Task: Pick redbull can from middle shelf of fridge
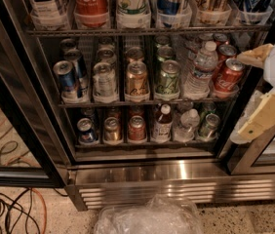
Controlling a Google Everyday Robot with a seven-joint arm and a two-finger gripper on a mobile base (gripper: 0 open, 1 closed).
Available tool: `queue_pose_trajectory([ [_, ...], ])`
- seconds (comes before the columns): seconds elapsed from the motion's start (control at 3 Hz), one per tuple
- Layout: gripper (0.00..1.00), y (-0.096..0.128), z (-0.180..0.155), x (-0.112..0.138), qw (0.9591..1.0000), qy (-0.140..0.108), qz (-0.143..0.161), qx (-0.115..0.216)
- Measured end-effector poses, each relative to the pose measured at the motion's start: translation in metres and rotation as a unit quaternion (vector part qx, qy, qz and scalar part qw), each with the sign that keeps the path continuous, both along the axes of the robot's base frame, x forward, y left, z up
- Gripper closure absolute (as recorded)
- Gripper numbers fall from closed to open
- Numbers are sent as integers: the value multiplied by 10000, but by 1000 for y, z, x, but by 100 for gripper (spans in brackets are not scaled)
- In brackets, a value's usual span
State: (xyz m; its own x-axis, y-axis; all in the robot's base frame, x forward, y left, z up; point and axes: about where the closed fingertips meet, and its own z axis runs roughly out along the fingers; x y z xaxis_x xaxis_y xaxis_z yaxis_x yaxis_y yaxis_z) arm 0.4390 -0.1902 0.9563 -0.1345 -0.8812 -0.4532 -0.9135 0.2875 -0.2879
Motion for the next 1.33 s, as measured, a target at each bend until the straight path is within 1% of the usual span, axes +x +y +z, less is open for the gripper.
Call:
queue_pose_trajectory([
  [0.33, 0, 16, -13, 2, 9998, -136, 61, 165],
  [0.67, 0, 29, -31, 6, 9986, -253, 79, 465],
  [1.0, 0, 39, -42, 9, 9936, -477, 78, 1023],
  [1.33, 0, 39, -42, 9, 9936, -477, 78, 1023],
])
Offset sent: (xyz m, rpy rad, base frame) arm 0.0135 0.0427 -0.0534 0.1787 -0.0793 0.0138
